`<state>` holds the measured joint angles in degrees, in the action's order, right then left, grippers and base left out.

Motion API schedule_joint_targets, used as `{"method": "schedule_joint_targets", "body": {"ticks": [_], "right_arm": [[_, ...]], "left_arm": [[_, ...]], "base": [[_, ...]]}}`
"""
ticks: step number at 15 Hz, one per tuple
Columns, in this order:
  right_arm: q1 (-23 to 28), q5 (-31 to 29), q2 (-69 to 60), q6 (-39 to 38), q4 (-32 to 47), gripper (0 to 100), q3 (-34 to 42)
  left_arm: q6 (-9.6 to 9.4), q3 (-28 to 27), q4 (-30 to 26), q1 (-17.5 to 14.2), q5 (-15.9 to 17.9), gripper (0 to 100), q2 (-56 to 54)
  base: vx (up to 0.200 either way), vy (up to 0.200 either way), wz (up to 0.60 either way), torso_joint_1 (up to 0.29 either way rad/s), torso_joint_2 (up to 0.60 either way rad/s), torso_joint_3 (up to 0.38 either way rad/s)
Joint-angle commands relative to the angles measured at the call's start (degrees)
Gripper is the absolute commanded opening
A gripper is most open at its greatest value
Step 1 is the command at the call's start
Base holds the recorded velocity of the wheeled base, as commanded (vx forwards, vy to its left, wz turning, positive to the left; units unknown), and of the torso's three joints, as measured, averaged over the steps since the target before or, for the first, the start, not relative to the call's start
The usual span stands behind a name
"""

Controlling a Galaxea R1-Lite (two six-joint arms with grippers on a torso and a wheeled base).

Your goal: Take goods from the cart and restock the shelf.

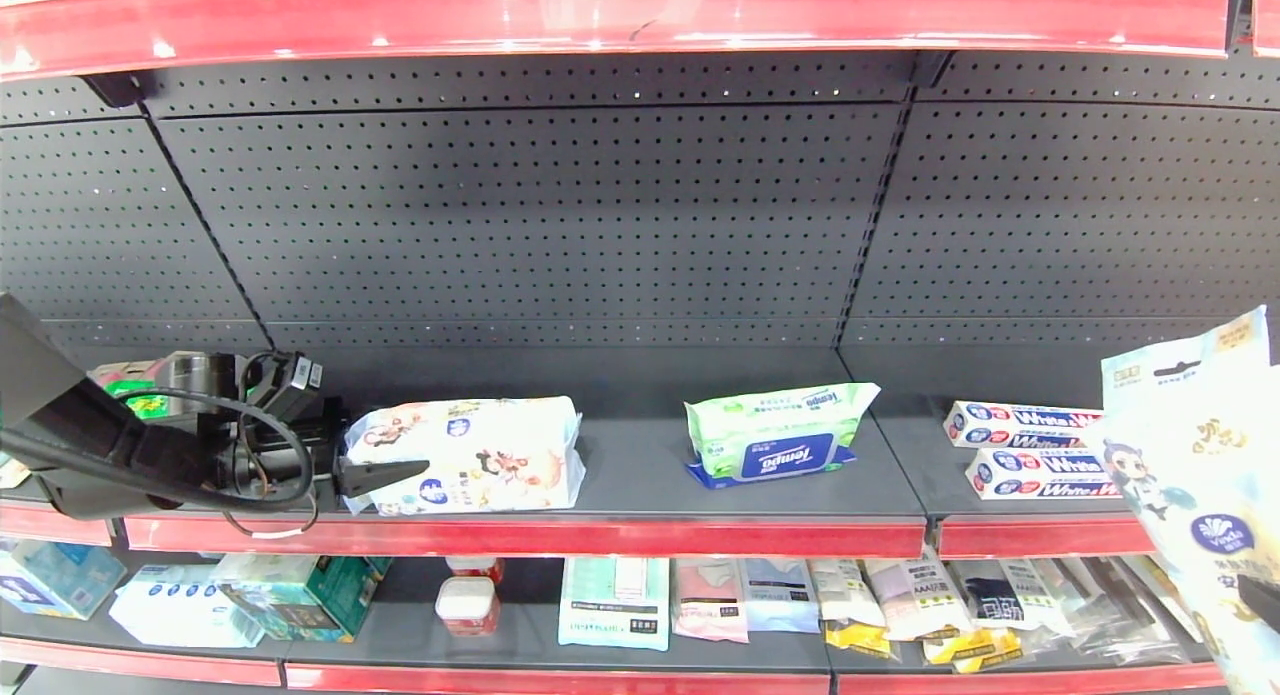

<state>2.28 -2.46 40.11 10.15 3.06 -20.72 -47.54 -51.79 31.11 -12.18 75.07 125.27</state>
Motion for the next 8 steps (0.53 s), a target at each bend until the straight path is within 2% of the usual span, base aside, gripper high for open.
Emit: {"method": "schedule_joint_targets", "body": {"ticks": [1,7,8], "right_arm": [[0.0,0.1,0.2,0.0,0.0,0,0.1],[0.0,0.2,0.6,0.0,-0.1,0,0.1],[0.0,0.2,0.6,0.0,-0.1,0,0.0]], "left_arm": [[0.17,0.0,0.0,0.0,0.0,100,0.1],[0.43,-0.1,0.1,0.0,0.2,100,-0.4],[1.14,-0.2,0.1,-0.2,0.2,100,-0.9]], "base": [[0.000,0.000,0.00,0.000,0.00,0.000],[0.000,0.000,0.00,0.000,0.00,0.000],[0.000,0.000,0.00,0.000,0.00,0.000]]}}
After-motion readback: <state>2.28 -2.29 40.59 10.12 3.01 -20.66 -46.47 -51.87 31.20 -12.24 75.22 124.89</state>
